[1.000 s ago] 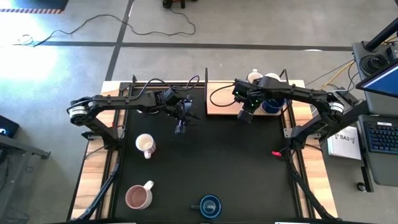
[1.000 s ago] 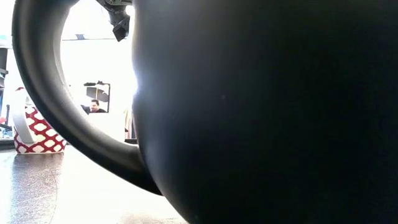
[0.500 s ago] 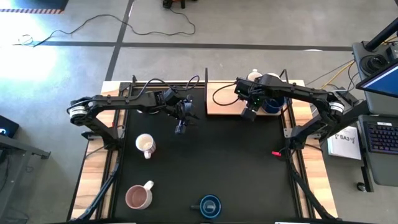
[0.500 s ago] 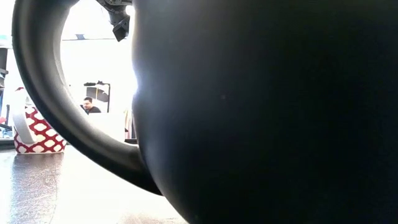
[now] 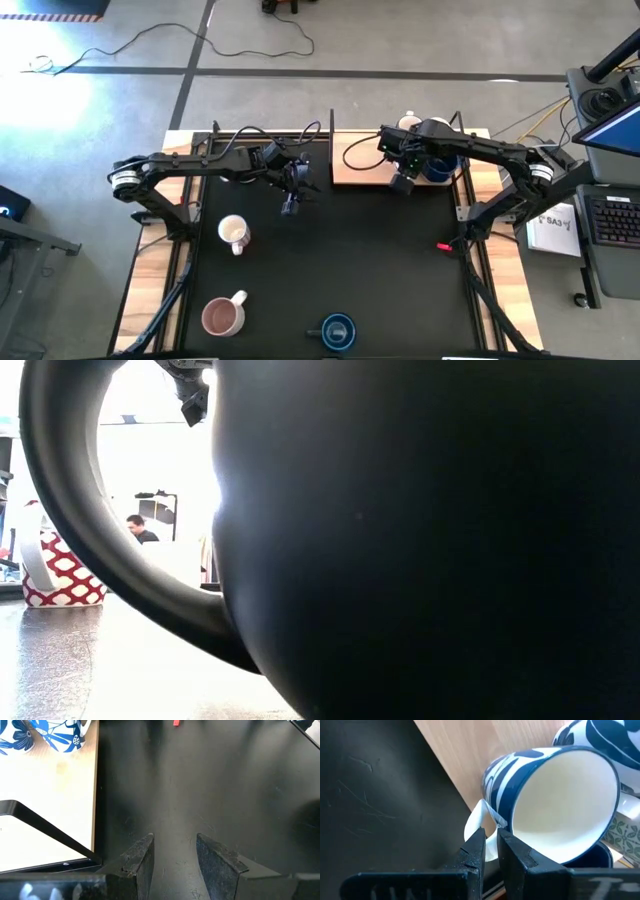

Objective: Place coffee mugs
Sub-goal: Put the blue patterned mug on the shelf, then put the green mug on the shelf

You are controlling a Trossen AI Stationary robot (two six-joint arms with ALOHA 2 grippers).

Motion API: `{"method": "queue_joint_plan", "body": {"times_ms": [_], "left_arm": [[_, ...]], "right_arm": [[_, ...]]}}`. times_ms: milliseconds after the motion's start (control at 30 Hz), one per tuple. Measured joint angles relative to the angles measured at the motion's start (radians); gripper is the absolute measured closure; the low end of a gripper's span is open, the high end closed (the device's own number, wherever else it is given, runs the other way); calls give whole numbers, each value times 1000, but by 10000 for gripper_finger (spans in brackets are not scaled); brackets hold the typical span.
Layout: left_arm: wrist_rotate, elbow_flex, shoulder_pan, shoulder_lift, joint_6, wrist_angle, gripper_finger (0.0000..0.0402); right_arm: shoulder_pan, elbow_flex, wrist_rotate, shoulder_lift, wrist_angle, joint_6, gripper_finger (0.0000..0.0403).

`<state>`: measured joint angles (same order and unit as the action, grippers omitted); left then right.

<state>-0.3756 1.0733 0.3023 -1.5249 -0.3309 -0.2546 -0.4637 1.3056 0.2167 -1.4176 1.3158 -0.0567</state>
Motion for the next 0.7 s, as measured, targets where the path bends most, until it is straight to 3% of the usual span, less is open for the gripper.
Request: {"method": "queue_joint_plan", "body": {"times_ms": [400,600,700], "left_arm": [[0,0,0,0,19,0,274],[5,0,0,21,47,-35,274],[79,0,0,42,60,-129,274]], "right_arm": [[1,1,15,2,45,-14,365],[20,98,10,4,56,-21,365],[45,155,10,5,39,-21,365]]}}
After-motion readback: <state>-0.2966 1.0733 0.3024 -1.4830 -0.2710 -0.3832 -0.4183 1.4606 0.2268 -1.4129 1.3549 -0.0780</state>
